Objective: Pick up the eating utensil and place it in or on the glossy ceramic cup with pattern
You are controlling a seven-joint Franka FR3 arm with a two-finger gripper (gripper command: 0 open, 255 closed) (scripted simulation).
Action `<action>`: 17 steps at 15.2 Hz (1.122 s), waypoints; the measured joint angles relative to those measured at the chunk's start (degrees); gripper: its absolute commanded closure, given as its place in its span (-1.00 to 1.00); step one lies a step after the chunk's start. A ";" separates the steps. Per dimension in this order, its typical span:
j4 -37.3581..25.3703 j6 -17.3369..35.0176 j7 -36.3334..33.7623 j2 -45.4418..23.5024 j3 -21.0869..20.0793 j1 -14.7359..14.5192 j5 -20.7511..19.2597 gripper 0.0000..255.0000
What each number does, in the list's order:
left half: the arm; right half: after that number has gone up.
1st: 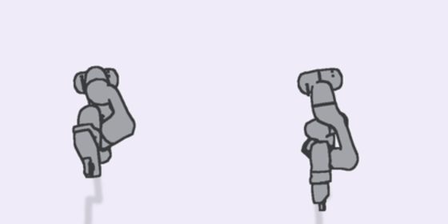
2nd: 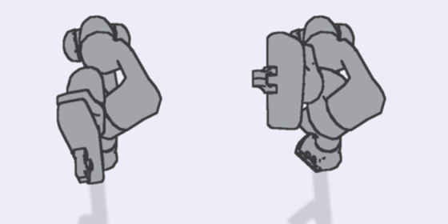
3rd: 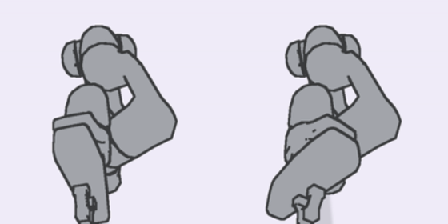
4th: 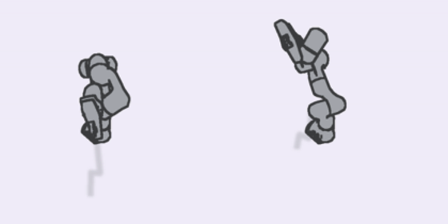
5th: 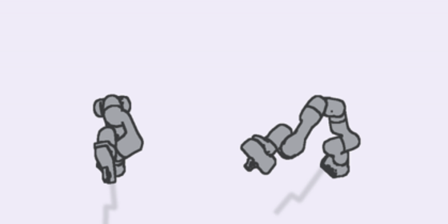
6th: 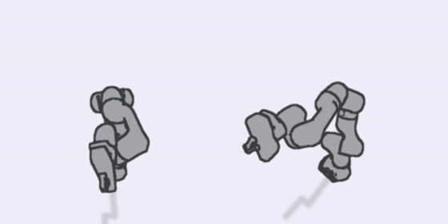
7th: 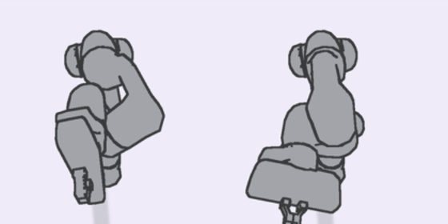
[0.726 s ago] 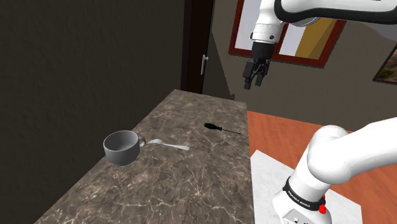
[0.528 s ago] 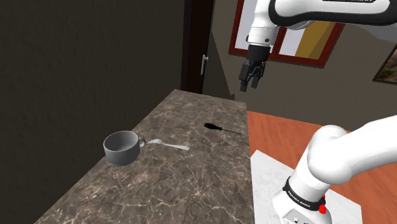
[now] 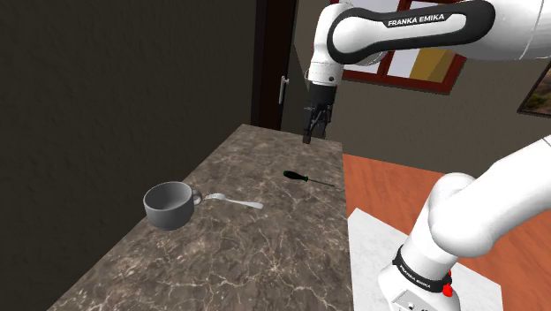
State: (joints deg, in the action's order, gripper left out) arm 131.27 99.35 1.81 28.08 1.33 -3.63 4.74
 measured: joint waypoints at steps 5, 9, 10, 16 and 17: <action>-1.67 6.42 2.23 -8.97 -1.24 -2.32 2.06 -1.00; -4.50 10.74 4.20 -16.79 -2.27 -3.99 3.56 -1.00; -4.77 11.90 4.95 -18.44 -2.43 -4.28 3.86 -1.00; -11.41 16.23 7.45 -30.34 -4.45 -6.53 5.58 -1.00; -12.58 16.63 7.71 -32.07 -4.87 -6.95 5.80 -1.00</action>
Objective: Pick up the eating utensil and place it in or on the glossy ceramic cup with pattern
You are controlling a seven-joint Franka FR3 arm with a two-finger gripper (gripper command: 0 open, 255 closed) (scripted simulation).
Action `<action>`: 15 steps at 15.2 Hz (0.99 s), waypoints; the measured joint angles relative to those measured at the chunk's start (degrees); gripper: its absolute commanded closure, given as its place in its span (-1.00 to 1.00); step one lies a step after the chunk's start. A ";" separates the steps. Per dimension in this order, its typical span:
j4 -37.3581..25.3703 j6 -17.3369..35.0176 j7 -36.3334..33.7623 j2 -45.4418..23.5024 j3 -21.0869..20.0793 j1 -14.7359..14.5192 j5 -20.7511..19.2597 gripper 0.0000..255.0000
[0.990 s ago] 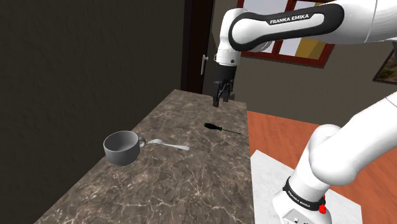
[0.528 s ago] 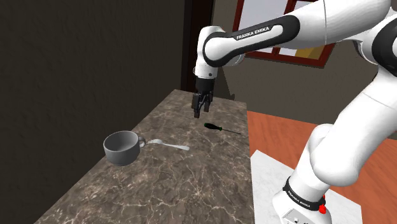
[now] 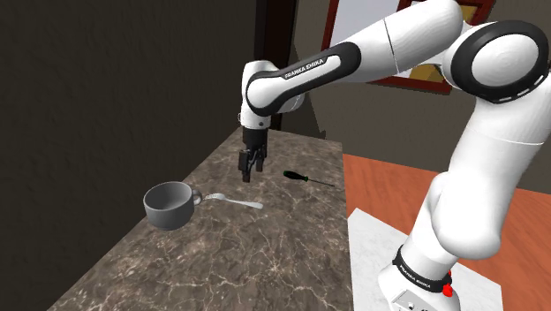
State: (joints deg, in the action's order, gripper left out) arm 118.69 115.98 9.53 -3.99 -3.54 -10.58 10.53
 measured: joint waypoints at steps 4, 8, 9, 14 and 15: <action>-5.13 1.75 1.32 -7.42 -1.50 -1.41 0.55 -1.00; -5.63 3.87 1.78 -10.19 -2.00 -1.93 0.75 -1.00; -5.19 4.58 1.87 -10.46 -2.05 -1.99 0.81 -1.00; -3.87 7.45 1.89 -11.97 -2.30 -2.37 1.03 -1.00; -3.81 7.59 1.92 -12.05 -2.30 -2.37 1.03 -1.00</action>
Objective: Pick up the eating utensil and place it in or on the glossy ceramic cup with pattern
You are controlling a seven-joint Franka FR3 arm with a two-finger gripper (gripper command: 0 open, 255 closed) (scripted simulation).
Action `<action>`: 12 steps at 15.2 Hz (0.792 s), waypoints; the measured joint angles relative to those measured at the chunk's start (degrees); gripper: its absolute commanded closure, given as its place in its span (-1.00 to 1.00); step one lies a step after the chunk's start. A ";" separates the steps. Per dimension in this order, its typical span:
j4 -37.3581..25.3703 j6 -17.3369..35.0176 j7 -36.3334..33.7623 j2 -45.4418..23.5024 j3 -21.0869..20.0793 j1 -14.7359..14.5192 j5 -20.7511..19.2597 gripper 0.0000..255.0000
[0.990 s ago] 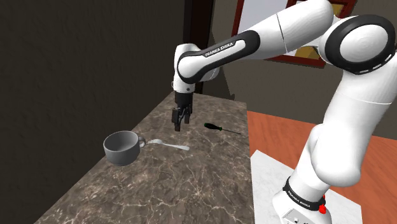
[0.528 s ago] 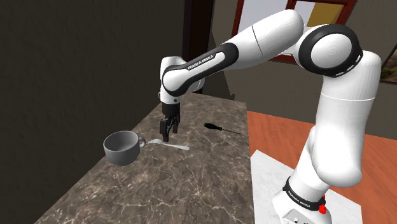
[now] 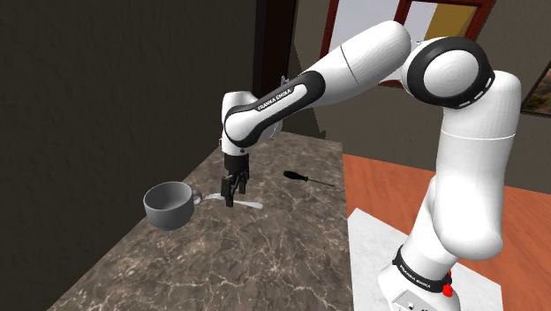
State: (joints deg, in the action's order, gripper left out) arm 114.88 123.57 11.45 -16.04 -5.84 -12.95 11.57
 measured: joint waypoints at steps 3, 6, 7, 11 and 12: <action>0.06 0.13 0.02 -0.05 0.00 0.00 0.01 -1.00; 0.09 0.16 0.03 -0.06 0.00 0.00 0.01 1.00; 0.08 0.17 0.03 -0.05 -0.01 -0.01 0.02 1.00; 0.08 0.15 0.07 0.09 -0.03 -0.01 0.03 1.00; 0.07 0.16 0.09 0.10 -0.03 0.00 0.03 1.00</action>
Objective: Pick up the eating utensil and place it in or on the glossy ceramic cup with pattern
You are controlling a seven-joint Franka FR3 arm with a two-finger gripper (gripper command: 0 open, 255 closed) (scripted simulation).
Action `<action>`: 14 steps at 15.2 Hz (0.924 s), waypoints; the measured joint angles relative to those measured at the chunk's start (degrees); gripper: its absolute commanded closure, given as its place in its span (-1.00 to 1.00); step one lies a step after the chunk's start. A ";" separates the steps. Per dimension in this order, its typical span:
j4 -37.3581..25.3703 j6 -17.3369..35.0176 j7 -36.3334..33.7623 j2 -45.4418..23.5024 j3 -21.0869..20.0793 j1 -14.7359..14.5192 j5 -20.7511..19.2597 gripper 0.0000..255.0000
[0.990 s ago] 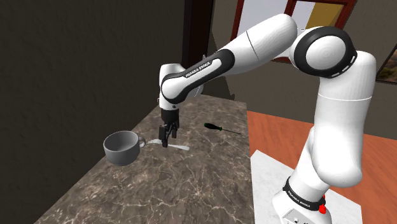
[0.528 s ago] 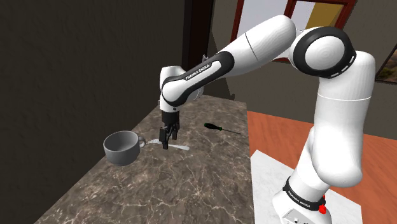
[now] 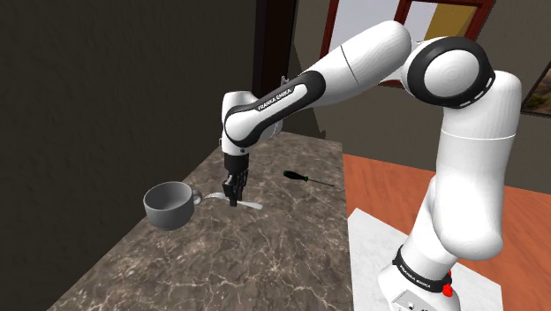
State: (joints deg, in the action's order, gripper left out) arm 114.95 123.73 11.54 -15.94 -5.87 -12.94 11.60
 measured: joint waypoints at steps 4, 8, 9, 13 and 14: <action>-0.07 -0.31 -0.07 0.16 0.03 0.02 -0.03 1.00; -0.93 -2.49 -0.47 1.43 0.06 0.08 -0.16 1.00; -1.11 -3.24 -0.60 2.01 0.07 0.10 -0.18 1.00; -2.40 -5.94 -1.07 3.46 0.10 0.16 -0.33 1.00; -2.90 -6.73 -1.18 3.75 0.12 0.19 -0.38 1.00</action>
State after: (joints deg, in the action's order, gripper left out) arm 112.05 117.01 10.36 -12.19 -5.75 -12.76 11.22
